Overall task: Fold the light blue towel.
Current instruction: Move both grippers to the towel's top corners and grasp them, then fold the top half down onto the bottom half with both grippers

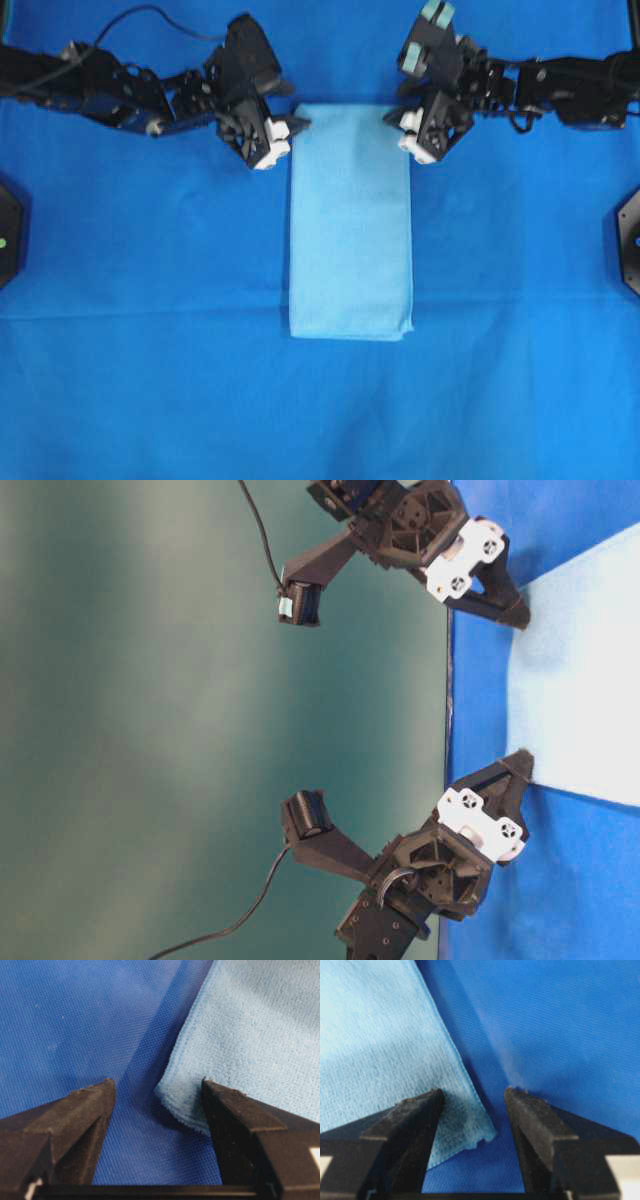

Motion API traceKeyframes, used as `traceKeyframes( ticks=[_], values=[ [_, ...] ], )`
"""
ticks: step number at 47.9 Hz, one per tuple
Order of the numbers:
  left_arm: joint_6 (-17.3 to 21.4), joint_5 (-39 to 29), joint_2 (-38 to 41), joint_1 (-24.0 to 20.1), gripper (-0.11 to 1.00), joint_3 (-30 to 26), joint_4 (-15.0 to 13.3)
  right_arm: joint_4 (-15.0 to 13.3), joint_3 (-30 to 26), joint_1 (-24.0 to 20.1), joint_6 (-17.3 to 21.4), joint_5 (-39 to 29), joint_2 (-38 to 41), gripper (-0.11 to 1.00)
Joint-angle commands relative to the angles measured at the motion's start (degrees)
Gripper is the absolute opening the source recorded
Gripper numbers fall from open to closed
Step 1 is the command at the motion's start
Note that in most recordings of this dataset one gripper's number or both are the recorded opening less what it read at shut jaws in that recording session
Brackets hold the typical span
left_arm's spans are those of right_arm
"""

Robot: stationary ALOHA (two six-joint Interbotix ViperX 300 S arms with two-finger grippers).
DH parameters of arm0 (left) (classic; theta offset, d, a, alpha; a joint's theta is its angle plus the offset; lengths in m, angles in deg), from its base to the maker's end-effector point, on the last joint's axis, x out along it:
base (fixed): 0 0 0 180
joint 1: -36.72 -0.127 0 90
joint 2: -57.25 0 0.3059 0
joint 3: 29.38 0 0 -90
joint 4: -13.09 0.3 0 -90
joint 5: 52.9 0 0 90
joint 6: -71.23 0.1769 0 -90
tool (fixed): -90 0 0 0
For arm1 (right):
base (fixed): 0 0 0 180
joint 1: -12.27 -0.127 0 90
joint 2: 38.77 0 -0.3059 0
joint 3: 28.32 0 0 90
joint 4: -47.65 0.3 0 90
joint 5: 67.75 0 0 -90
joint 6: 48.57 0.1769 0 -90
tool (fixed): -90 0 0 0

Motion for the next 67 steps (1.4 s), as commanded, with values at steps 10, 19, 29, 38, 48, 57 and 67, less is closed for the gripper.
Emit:
traceKeyframes(
  ticks=[10,19,29,38,48,57,67],
  values=[
    [0.09,-0.35,-0.26,-0.26,0.37,-0.62,0.09,0.18,-0.09,0.09,0.09,-1.23,-0.35,0.47],
    [1.49,-0.62,-0.26,-0.26,0.03,-0.70,0.09,0.18,0.09,0.09,0.09,-1.76,-0.44,0.03],
    [1.93,-0.70,-0.79,-0.26,0.03,-0.62,0.09,0.18,-0.26,0.18,0.09,-1.85,-0.53,0.03],
    [2.20,-1.05,-3.78,-1.32,0.03,-0.62,0.26,-0.09,-1.23,1.14,-0.18,-4.13,-2.55,0.03],
    [6.77,-1.05,-5.54,-3.69,0.03,-0.97,0.26,-1.85,-2.72,3.60,-0.70,-7.12,-5.10,0.03],
    [8.44,-0.97,-5.54,-4.31,0.03,-1.67,0.26,-2.02,-3.34,3.96,-0.70,-7.47,-5.27,0.03],
    [9.05,-1.49,-6.06,-4.04,0.03,-3.69,0.26,-1.76,-2.99,3.96,0.26,-7.56,-6.42,0.03]
  ],
)
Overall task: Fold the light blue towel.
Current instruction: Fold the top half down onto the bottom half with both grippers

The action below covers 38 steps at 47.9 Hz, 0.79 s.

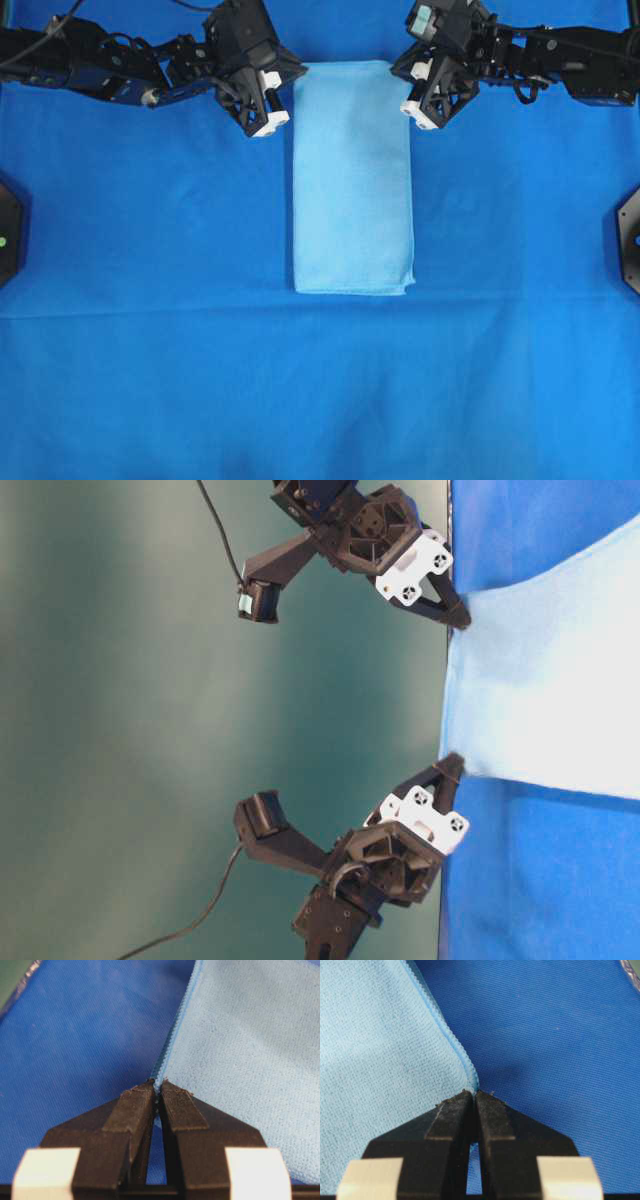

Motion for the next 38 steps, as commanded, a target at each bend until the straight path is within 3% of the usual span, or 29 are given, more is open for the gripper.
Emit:
traceKeyframes(
  ticks=[1,11,20,29,38],
  values=[
    [0.00,-0.18,-2.20,-0.26,0.03,-1.67,0.00,0.18,-0.18,0.35,0.35,-0.26,-2.72,0.03],
    [0.09,-4.22,-3.78,1.14,0.03,-2.37,0.00,0.79,1.41,-1.23,0.79,-3.25,-7.38,0.03],
    [-0.18,-9.49,-8.35,6.06,0.03,-0.09,0.00,3.16,3.78,-5.54,1.05,-5.71,-12.30,0.03],
    [-0.18,-12.04,-14.68,13.54,0.03,3.96,0.00,4.92,7.73,-12.30,4.13,-5.89,-17.05,0.03],
    [-1.14,-12.22,-16.87,20.13,0.03,7.73,-0.09,5.10,10.72,-19.69,9.58,-6.59,-19.34,0.03]
  ],
)
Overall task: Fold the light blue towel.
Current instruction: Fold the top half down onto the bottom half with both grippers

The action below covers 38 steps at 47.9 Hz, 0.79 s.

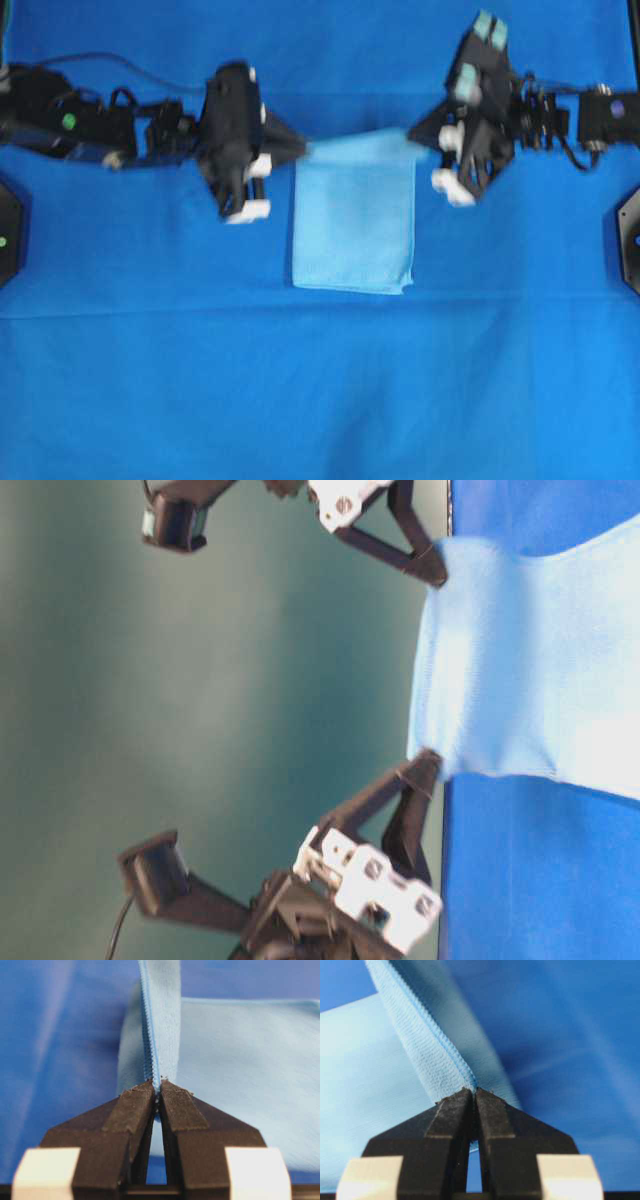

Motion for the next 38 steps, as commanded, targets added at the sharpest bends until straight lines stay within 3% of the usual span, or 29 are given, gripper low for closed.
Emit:
traceKeyframes(
  ticks=[1,16,27,38],
  values=[
    [-1.23,-0.18,-1.85,3.16,0.03,1.14,-0.09,0.18,0.35,-2.81,2.11,-0.97,-1.41,0.03],
    [-2.20,-0.35,0.97,13.36,0.03,1.58,-0.18,0.18,0.53,-13.10,7.12,-4.57,-0.26,0.03],
    [-2.29,2.11,5.63,15.29,0.03,1.23,-0.88,0.18,0.44,-14.50,8.09,-3.96,4.22,0.03],
    [-3.78,4.83,8.96,15.56,0.03,1.49,-0.88,0.18,0.26,-14.94,8.44,0.88,8.61,0.03]
  ],
)
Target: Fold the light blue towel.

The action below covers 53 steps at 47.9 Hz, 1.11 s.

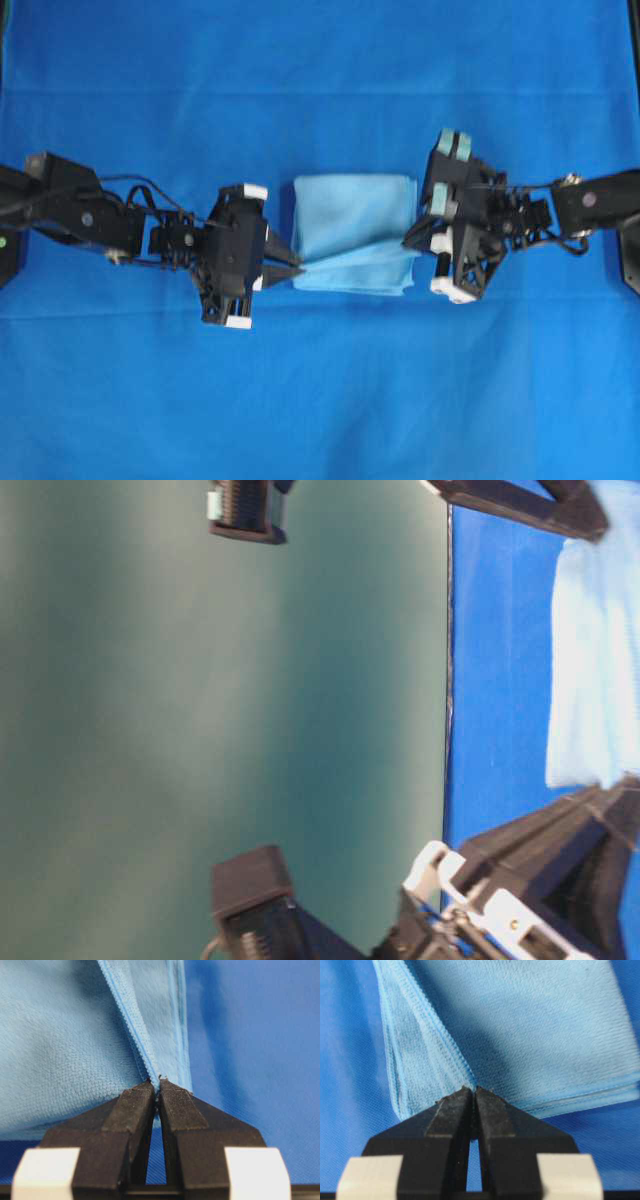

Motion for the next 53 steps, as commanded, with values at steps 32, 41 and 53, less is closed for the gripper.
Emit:
traceKeyframes(
  ticks=[32,41,53],
  values=[
    [-0.97,1.58,-0.09,0.00,0.64,-0.97,-0.09,-0.09,-2.99,-2.99,-0.26,0.53,0.18,0.63],
    [-0.88,0.18,-4.57,0.09,0.65,-0.26,0.00,-0.09,-4.92,-5.27,-0.26,-4.92,-4.57,0.62],
    [-0.79,-4.04,-16.61,0.09,0.64,2.11,0.18,-1.14,-6.94,-6.86,-0.79,-10.90,-13.62,0.62]
  ],
)
